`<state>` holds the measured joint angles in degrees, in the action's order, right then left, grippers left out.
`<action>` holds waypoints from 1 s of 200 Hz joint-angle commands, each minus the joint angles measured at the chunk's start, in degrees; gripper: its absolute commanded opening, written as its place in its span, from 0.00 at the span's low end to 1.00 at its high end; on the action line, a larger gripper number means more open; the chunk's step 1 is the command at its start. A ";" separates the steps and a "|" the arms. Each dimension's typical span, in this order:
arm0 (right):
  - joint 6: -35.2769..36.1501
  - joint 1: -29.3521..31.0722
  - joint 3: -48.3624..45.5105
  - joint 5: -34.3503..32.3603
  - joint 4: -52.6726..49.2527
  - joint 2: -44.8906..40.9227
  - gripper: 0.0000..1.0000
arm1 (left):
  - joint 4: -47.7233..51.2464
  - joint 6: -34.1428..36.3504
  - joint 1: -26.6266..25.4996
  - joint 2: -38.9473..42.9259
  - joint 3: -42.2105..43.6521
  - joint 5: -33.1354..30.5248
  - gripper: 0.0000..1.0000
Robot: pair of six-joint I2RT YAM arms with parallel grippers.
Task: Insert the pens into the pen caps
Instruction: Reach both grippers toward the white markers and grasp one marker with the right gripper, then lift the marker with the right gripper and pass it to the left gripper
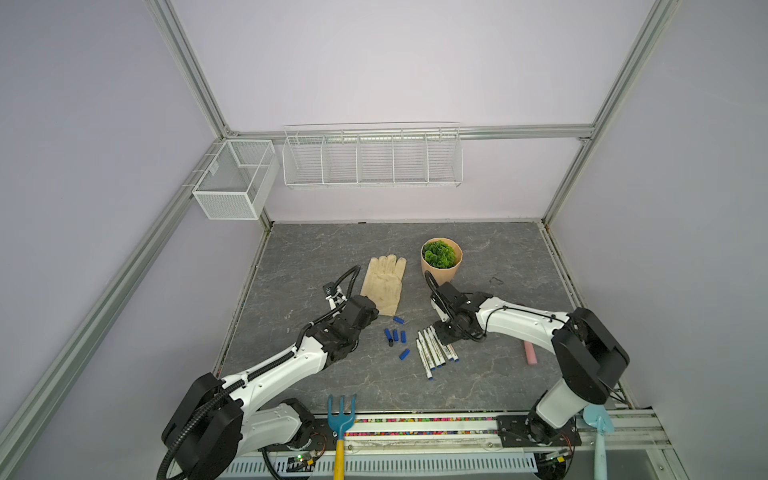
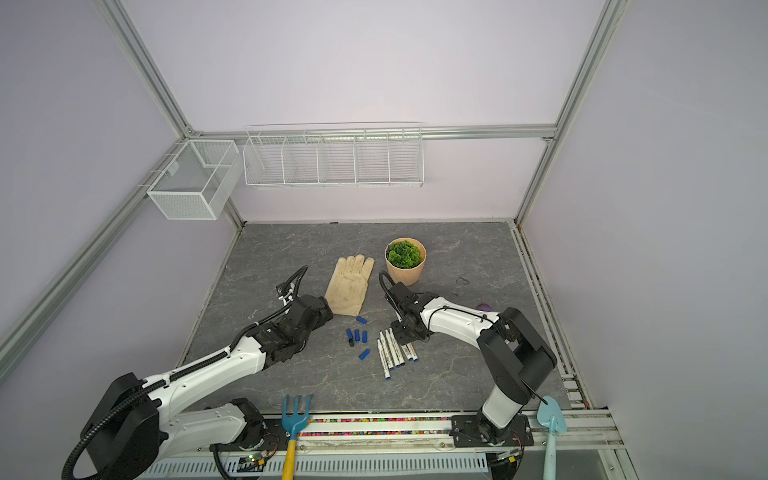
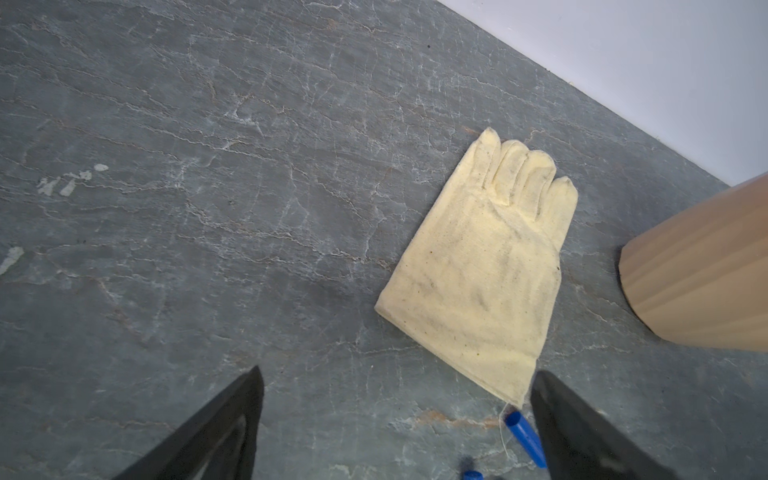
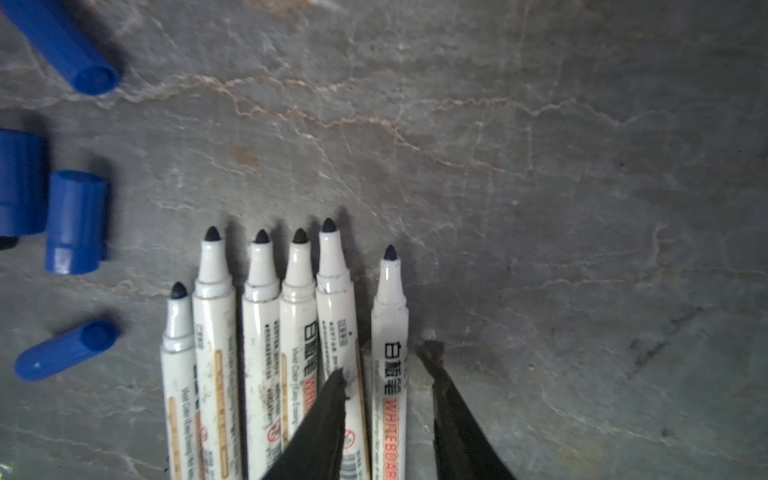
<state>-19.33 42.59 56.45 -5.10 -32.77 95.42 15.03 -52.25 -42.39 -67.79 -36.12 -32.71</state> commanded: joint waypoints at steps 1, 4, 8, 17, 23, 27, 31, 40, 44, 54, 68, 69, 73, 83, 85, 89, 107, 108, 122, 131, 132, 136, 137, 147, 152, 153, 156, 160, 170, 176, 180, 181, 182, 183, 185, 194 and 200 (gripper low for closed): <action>-0.82 0.22 0.95 -1.10 -0.83 1.54 0.35 | -0.97 -1.19 -0.08 0.39 0.63 0.83 0.99; -0.80 0.19 0.87 -1.27 -0.88 1.67 0.35 | -1.01 -1.19 -0.10 0.35 0.70 0.93 0.99; -0.88 0.21 0.86 -1.50 -0.82 1.78 0.34 | -1.16 -1.14 -0.13 0.29 0.70 1.17 0.99; -1.07 0.17 0.86 -1.89 -0.80 2.09 0.34 | -1.64 -0.91 -0.09 0.12 0.79 1.47 0.99; -1.22 0.18 0.86 -2.10 -0.71 2.29 0.33 | -1.83 -0.84 -0.15 0.01 0.66 1.70 0.99; -1.31 0.20 0.86 -2.14 -0.57 2.46 0.33 | -1.92 -0.75 -0.15 -0.14 0.69 1.72 0.99; -1.42 0.19 0.94 -2.03 -0.55 2.64 0.33 | -2.06 -0.64 -0.08 -0.29 0.60 1.90 0.99; -1.53 0.25 1.08 -2.14 -0.48 3.07 0.31 | -2.37 -0.32 -0.15 -0.49 0.50 2.16 0.99; -1.60 0.24 1.11 -2.27 -0.61 3.25 0.30 | -2.37 -0.22 -0.14 -0.64 0.40 2.19 0.99; -1.81 0.20 1.14 -2.57 -0.56 3.81 0.30 | -2.37 0.02 -0.15 -0.95 0.16 2.44 0.99; -2.11 0.22 1.17 -3.06 -0.62 4.46 0.30 | -2.37 0.48 -0.14 -1.25 -0.11 2.86 0.99; -2.16 0.22 1.15 -3.15 -0.62 4.53 0.30 | -2.37 0.48 -0.14 -1.23 -0.10 2.89 0.99; -2.19 0.24 1.15 -3.29 -0.51 4.64 0.29 | -2.35 0.59 -0.09 -1.32 -0.22 2.96 0.99; -2.50 0.23 1.12 -3.46 -0.53 4.99 0.28 | -2.33 0.91 -0.15 -1.54 -0.39 3.32 0.99; -2.54 0.24 1.17 -3.50 -0.54 5.03 0.28 | -2.29 0.96 -0.15 -1.60 -0.41 3.48 0.99; -2.62 0.23 1.21 -3.63 -0.53 5.04 0.27 | -2.32 1.09 -0.15 -1.71 -0.51 3.67 0.99; -3.02 0.17 1.30 -4.01 -0.28 4.58 0.21 | -2.15 2.27 -0.15 -2.17 -1.03 5.07 0.99; -3.05 0.19 1.34 -4.02 -0.28 4.55 0.21 | -2.13 2.30 -0.10 -2.21 -1.09 5.18 0.99; -3.29 -0.11 1.39 -4.24 0.15 2.97 0.15 | -2.11 2.97 -0.12 -2.37 -1.37 6.09 0.99; -3.34 -0.55 1.44 -4.00 0.41 1.27 0.13 | -2.15 3.44 -0.15 -2.41 -1.49 6.69 0.99; -3.34 -0.55 1.44 -4.00 0.41 1.27 0.13 | -2.17 3.54 -0.15 -2.42 -1.54 6.78 0.99; -3.34 -0.81 1.39 -4.01 0.58 0.40 0.12 | -2.22 3.75 -0.14 -2.32 -1.59 7.04 0.99; -3.34 -0.87 1.39 -4.02 0.68 0.22 0.12 | -2.25 3.79 -0.14 -2.33 -1.59 7.13 0.99; -3.19 -1.50 1.30 -3.81 1.31 -2.29 0.10 | -2.37 4.46 -0.15 -2.22 -1.74 8.09 0.99; -2.95 -1.85 1.17 -3.33 1.92 -3.55 0.09 | -2.41 4.67 -0.14 -2.09 -1.76 8.69 0.99; -2.92 -1.87 1.15 -3.33 2.10 -4.29 0.08 | -2.48 4.73 -0.14 -2.09 -1.81 8.83 0.99; -2.83 -2.03 1.05 -2.86 2.53 -4.83 0.08 | -2.65 4.91 -0.12 -2.02 -1.79 9.32 0.99; -2.81 -2.41 0.91 -2.31 3.25 -6.18 0.07 | -2.95 5.15 -0.15 -1.84 -1.69 9.95 0.99; -3.14 -3.22 0.64 -0.30 5.31 -9.54 0.07 | -4.18 6.39 -0.15 -1.35 -1.37 12.21 0.99; -3.65 -3.74 0.52 0.82 6.65 -11.24 0.07 | -5.27 7.29 -0.15 -0.90 -1.12 14.09 0.99; -4.21 -4.16 0.38 1.67 7.61 -12.43 0.07 | -6.14 8.00 -0.15 -0.64 -0.85 15.41 0.99; -4.35 -4.30 0.36 1.93 7.98 -12.75 0.07 | -6.37 8.15 -0.10 -0.57 -0.78 15.80 0.99; -4.51 -4.42 0.30 2.11 8.25 -13.04 0.07 | -6.57 8.32 -0.13 -0.49 -0.70 16.12 0.99; -4.72 -4.52 0.27 2.29 8.51 -13.27 0.07 | -6.75 8.44 -0.14 -0.41 -0.62 16.46 0.99; -5.03 -4.68 0.19 2.75 9.11 -13.80 0.07 | -7.38 8.89 -0.14 -0.17 -0.51 17.22 0.99; -6.57 -5.42 -0.61 4.54 12.30 -16.13 0.07 | -10.20 10.59 -0.15 0.80 0.31 21.35 0.99; -7.78 -5.81 -1.29 5.27 14.45 -17.41 0.07 | -12.25 11.91 -0.10 1.46 0.84 24.32 0.99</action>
<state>-22.68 38.52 57.28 -5.23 -27.77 83.81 10.70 -45.67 -42.39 -69.23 -36.10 -19.42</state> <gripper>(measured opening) 0.143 0.993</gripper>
